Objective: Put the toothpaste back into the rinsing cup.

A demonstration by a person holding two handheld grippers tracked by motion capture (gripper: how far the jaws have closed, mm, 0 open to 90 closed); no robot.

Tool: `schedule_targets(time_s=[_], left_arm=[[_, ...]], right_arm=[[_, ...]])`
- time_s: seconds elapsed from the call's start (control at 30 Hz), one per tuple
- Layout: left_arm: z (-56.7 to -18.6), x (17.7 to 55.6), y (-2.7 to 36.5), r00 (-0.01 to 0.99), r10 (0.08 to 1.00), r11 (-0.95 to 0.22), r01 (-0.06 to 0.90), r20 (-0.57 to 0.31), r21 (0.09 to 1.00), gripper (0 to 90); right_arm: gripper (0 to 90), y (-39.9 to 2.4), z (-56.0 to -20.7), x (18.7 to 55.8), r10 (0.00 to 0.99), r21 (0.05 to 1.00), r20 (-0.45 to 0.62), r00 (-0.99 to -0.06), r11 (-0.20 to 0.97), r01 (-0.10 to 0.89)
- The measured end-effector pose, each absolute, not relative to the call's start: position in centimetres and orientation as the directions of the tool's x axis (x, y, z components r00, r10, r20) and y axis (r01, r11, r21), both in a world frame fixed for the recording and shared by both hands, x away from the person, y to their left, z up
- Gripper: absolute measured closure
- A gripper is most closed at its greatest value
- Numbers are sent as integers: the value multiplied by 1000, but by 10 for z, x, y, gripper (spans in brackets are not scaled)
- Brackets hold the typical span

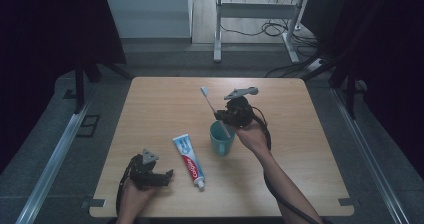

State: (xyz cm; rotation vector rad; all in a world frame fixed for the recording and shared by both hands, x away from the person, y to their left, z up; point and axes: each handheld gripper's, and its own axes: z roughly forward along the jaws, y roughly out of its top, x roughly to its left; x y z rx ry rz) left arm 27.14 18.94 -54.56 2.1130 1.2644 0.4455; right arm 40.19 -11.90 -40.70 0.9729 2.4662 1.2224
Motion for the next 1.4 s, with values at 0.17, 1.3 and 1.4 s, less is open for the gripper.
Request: schedule_targets(time_s=[0.17, 1.3, 1.4], left_arm=[[-546, 271, 189, 483, 875, -342, 663, -31, 666, 19], [-546, 271, 189, 483, 875, -342, 663, -31, 666, 19], [-546, 271, 189, 483, 875, -342, 663, -31, 666, 19]], right_arm=[[834, -119, -414, 402, 647, 767, 93, -757, 438, 469], [824, -124, -458, 402, 649, 730, 140, -748, 442, 520], [823, -125, -460, 402, 646, 724, 144, -750, 448, 524]])
